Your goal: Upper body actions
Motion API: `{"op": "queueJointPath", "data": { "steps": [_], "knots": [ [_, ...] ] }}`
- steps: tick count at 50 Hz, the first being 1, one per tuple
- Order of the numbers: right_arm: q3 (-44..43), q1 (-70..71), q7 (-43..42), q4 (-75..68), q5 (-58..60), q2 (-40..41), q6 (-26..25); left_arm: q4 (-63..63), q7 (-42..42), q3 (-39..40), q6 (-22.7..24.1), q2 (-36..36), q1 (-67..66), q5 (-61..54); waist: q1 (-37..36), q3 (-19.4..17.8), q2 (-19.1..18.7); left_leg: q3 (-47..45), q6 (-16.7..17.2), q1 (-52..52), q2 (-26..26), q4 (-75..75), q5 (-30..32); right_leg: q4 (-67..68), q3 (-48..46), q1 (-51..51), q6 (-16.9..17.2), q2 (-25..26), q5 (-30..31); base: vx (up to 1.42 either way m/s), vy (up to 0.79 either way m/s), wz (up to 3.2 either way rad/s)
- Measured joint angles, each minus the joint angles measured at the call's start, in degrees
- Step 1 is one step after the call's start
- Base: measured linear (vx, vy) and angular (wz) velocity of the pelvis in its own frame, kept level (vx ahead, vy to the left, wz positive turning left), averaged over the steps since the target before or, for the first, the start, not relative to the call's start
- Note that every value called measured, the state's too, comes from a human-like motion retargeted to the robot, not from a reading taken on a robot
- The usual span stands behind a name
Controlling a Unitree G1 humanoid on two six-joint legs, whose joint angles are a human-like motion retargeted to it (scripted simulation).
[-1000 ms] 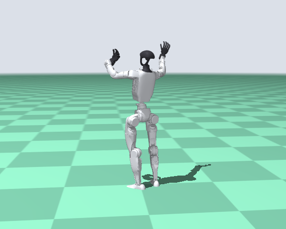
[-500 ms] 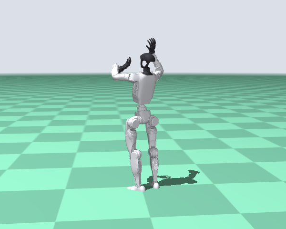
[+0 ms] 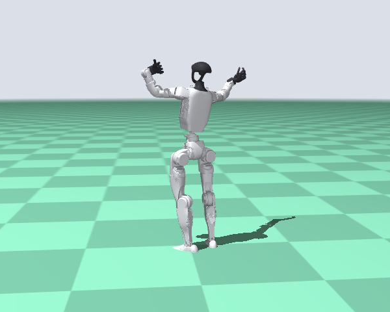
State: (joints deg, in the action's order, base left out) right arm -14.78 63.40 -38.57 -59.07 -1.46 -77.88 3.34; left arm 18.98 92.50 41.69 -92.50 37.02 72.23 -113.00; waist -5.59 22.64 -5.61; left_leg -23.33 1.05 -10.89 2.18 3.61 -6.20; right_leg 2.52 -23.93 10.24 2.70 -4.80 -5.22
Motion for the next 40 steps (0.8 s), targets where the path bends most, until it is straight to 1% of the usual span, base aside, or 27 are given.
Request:
{"op": "queueJointPath", "data": {
  "steps": [2,3,4,5,7,8,10,12,15,18,21,23,25,27,30,32,34,35,37,38,40],
  "knots": [
    [-10.05,-4.10,9.15,2.61,-16.08,3.90,-1.12,-9.93,0.00,1.15,0.00,-3.49,3.53,0.00,0.29,-0.96,-0.47,-0.05,-0.06,-0.25,0.01,-0.06,0.05,0.09,0.03,0.41,0.07,-0.05,0.12,0.00,0.00,0.00],
    [-14.60,-6.52,14.65,5.13,-23.29,5.19,0.25,-16.38,0.00,0.54,0.00,-4.38,3.57,0.00,0.26,-1.55,-0.56,-0.08,-0.08,-0.42,0.01,-0.06,0.07,0.13,0.04,0.64,0.12,-0.10,0.18,0.00,0.00,0.00],
    [-19.51,-9.19,17.72,6.77,-30.35,6.41,1.92,-22.89,0.00,0.22,0.00,-4.91,1.86,0.00,0.19,-2.13,-0.58,-0.08,-0.09,-0.59,0.01,-0.06,0.10,0.16,0.03,0.83,0.16,-0.15,0.21,0.00,0.00,0.00],
    [-24.62,-11.98,19.57,7.97,-37.33,7.59,3.74,-29.42,0.00,0.04,0.00,-5.25,-0.73,0.00,0.11,-2.72,-0.57,-0.07,-0.09,-0.76,0.00,-0.05,0.12,0.19,0.01,1.00,0.20,-0.20,0.24,0.00,0.00,0.00],
    [-33.81,-20.02,17.07,9.09,-46.85,10.40,9.56,-37.17,0.00,2.25,0.00,-5.42,-8.57,0.00,0.38,-3.40,0.31,0.07,-0.04,-0.95,-0.07,0.05,0.14,0.19,-0.09,1.05,0.23,-0.34,0.18,0.00,0.00,0.00],
    [-37.20,-24.56,14.76,9.17,-48.72,11.91,12.72,-38.46,0.00,3.92,0.00,-5.63,-12.11,0.00,0.75,-3.46,0.85,0.15,-0.02,-0.88,-0.13,0.08,0.12,0.17,-0.13,0.93,0.23,-0.40,0.14,0.00,0.00,0.00],
    [-42.06,-34.25,10.98,10.00,-47.87,15.79,18.19,-38.59,0.00,7.18,0.00,-7.06,-18.20,0.00,1.33,-3.55,1.96,0.21,-0.01,-0.60,-0.21,0.12,0.10,0.18,-0.21,0.61,0.15,-0.40,0.07,0.08,-0.05,0.04],
    [-44.51,-42.81,10.09,11.74,-42.97,20.94,20.00,-37.26,0.00,8.73,0.00,-10.36,-23.59,0.00,1.22,-3.91,3.06,0.14,-0.08,-0.08,-0.26,0.13,0.12,0.24,-0.18,0.14,0.05,-0.35,0.08,0.11,-0.09,-0.02],
    [-44.97,-53.36,12.61,15.67,-34.74,30.82,19.16,-36.42,0.00,8.65,0.00,-19.88,-30.57,0.00,0.69,-5.02,4.49,-0.12,-0.24,1.08,-0.32,0.08,0.16,0.32,-0.12,-0.82,-0.11,-0.23,0.19,0.08,-0.11,-0.06],
    [-42.49,-61.93,16.59,18.03,-27.93,42.18,17.91,-33.73,0.00,7.96,0.00,-33.83,-37.35,0.00,0.20,-7.37,5.87,-0.07,-0.44,2.62,-0.55,0.10,0.30,0.34,-0.12,-2.38,-0.30,-0.26,0.33,0.03,-0.14,0.03],
    [-39.09,-69.63,22.92,17.78,-20.70,53.65,16.80,-24.92,0.00,10.44,0.00,-47.81,-42.13,0.00,-1.05,-10.24,6.98,0.30,-0.62,4.45,-0.80,0.13,0.47,0.24,-0.57,-4.53,-0.48,-0.28,0.34,-0.05,-0.12,0.12],
    [-36.14,-74.08,27.70,15.18,-16.04,59.97,15.42,-15.90,0.00,12.85,0.00,-54.99,-44.81,0.00,-2.17,-12.41,7.17,0.60,-0.73,5.71,-0.95,0.12,0.60,0.12,-0.96,-6.05,-0.59,-0.26,0.34,-0.07,-0.08,0.14],
    [-32.06,-78.09,32.41,11.00,-11.76,64.95,13.28,-5.17,0.00,15.85,0.00,-60.58,-46.58,0.00,-3.08,-14.42,7.16,0.82,-0.87,7.03,-1.07,0.10,0.72,-0.01,-1.20,-7.60,-0.68,-0.19,0.36,-0.07,-0.06,0.11],
    [-26.09,-81.12,36.83,5.04,-6.23,67.75,11.21,7.09,0.00,18.45,0.00,-64.84,-48.04,0.00,-3.55,-16.33,6.98,0.98,-1.00,8.28,-1.15,0.08,0.85,-0.16,-1.38,-9.07,-0.78,-0.08,0.40,-0.03,-0.02,0.04],
    [-15.07,-83.30,41.83,-6.79,6.59,68.22,6.66,29.03,0.00,22.80,0.00,-68.85,-50.59,0.00,-3.15,-18.53,6.59,1.04,-1.07,10.02,-1.14,0.04,0.97,-0.44,-1.49,-11.11,-0.82,0.08,0.46,0.00,0.00,0.00],
    [-6.75,-82.66,44.32,-14.80,18.20,67.45,1.31,44.90,0.00,26.09,0.00,-68.34,-52.32,0.00,-2.65,-19.47,5.81,1.09,-1.06,10.79,-1.06,-0.02,0.99,-0.60,-1.53,-11.95,-0.83,0.23,0.50,0.00,0.00,0.00],
    [2.04,-81.37,46.47,-20.14,28.71,67.30,-4.03,56.68,0.00,26.16,0.00,-66.81,-53.96,0.00,-1.88,-20.54,4.87,0.95,-1.06,11.26,-1.00,-0.07,1.05,-0.68,-1.37,-12.38,-0.88,0.33,0.59,0.00,0.00,0.00],
    [6.07,-80.74,47.21,-22.01,33.02,67.88,-5.94,60.92,0.00,25.22,0.00,-66.24,-54.67,0.00,-1.37,-21.04,4.67,0.88,-1.05,11.45,-1.02,-0.09,1.08,-0.71,-1.31,-12.54,-0.91,0.32,0.65,-0.06,-0.04,-0.02],
    [11.78,-79.34,48.15,-24.13,37.32,69.82,-7.61,66.23,0.00,22.25,0.00,-66.66,-54.63,0.00,-0.29,-21.92,4.11,1.32,-1.08,11.51,-1.03,0.03,1.29,-0.74,-1.74,-12.73,-0.97,0.22,0.90,-0.05,-0.05,0.27],
    [13.89,-79.09,48.41,-25.05,38.07,71.28,-8.25,68.10,0.00,20.37,0.00,-66.24,-55.66,0.00,1.04,-22.18,4.30,2.32,-1.13,11.61,-1.16,0.01,1.41,-1.03,-2.75,-13.27,-0.79,0.03,1.05,0.00,-0.04,0.65],
    [16.12,-77.96,45.44,-26.84,36.43,72.20,-12.48,70.73,0.00,16.98,0.00,-66.33,-55.46,0.00,3.08,-22.62,4.60,3.83,-1.53,11.20,-1.72,0.13,1.82,-2.06,-4.47,-14.73,-0.97,0.54,0.78,-0.02,-0.03,0.68]
  ]
}}
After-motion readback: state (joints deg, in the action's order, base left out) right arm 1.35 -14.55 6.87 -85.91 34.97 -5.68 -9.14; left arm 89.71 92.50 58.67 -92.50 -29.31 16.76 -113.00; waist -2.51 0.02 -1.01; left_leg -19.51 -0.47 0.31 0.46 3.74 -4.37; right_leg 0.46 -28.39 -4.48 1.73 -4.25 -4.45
